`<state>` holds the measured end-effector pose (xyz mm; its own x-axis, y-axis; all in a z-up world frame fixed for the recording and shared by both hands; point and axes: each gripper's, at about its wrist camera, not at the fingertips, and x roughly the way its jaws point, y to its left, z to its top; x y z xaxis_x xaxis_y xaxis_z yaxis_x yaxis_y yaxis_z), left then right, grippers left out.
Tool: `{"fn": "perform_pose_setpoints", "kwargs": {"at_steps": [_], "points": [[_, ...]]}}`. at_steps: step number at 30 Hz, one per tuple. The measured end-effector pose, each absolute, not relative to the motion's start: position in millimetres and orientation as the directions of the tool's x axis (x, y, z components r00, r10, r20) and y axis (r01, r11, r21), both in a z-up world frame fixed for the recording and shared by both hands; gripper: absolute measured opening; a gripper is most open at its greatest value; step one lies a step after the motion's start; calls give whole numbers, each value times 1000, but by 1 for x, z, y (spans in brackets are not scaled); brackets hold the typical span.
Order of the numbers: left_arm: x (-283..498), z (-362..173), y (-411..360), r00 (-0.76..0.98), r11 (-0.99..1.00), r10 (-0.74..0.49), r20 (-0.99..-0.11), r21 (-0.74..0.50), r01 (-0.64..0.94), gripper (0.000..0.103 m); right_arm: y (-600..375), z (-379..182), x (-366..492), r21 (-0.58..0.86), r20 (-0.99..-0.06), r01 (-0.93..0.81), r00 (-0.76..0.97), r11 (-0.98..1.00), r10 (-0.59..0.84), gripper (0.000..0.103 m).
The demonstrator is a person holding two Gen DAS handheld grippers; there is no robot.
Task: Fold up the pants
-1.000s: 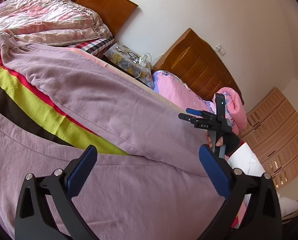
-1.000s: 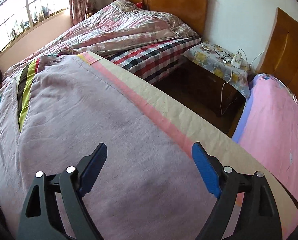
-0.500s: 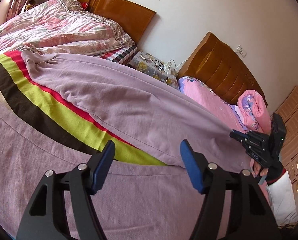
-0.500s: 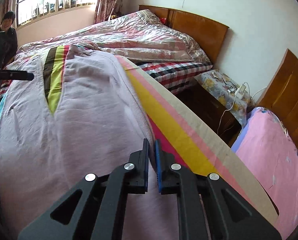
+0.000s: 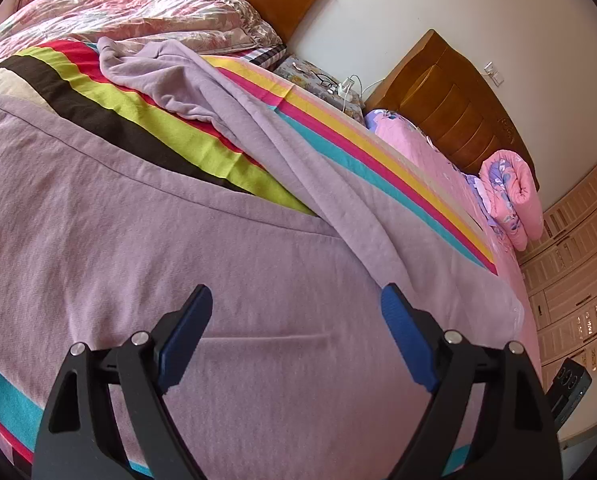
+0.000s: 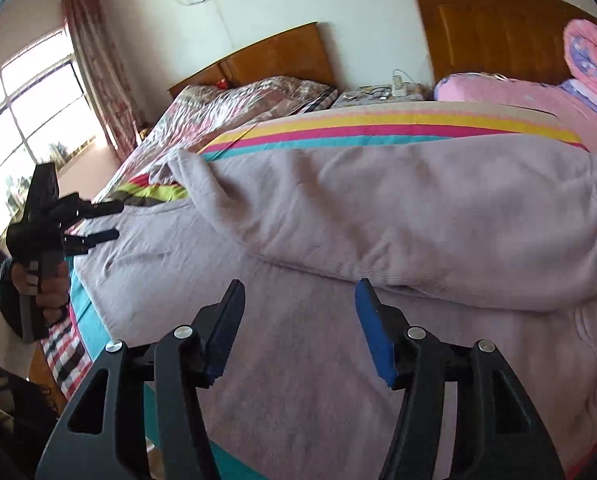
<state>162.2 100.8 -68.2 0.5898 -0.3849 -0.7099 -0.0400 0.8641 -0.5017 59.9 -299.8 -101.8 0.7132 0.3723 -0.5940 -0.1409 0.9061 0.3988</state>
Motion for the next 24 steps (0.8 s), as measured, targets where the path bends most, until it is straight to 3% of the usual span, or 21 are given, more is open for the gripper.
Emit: {"fn": "perform_pose_setpoints", "kwargs": {"at_steps": [4, 6, 8, 10, 20, 24], "points": [[204, -64, 65, 518, 842, -472, -714, -539, 24, 86, -341, -109, 56, 443, -650, 57, 707, 895, 278, 59], [228, -72, 62, 488, 811, -496, -718, -584, -35, 82, -355, -110, 52, 490, -634, 95, 721, 867, 279, 59], [249, -82, 65, 463, 775, -529, -711, -628, -79, 55, -365, -111, 48, 512, -625, 117, 731, 851, 275, 59], [265, -90, 70, 451, 732, -572, -685, -675, -96, 47, -374, -116, 46, 509, -630, 130, 730, 851, 266, 59], [284, -105, 81, 462, 764, -501, -732, -625, -160, 47, -386, -130, 46, 529, -626, 156, 735, 834, 260, 59], [291, -106, 81, 475, 753, -516, -713, -642, -146, 47, -392, -133, 43, 530, -627, 157, 734, 833, 260, 59]]}}
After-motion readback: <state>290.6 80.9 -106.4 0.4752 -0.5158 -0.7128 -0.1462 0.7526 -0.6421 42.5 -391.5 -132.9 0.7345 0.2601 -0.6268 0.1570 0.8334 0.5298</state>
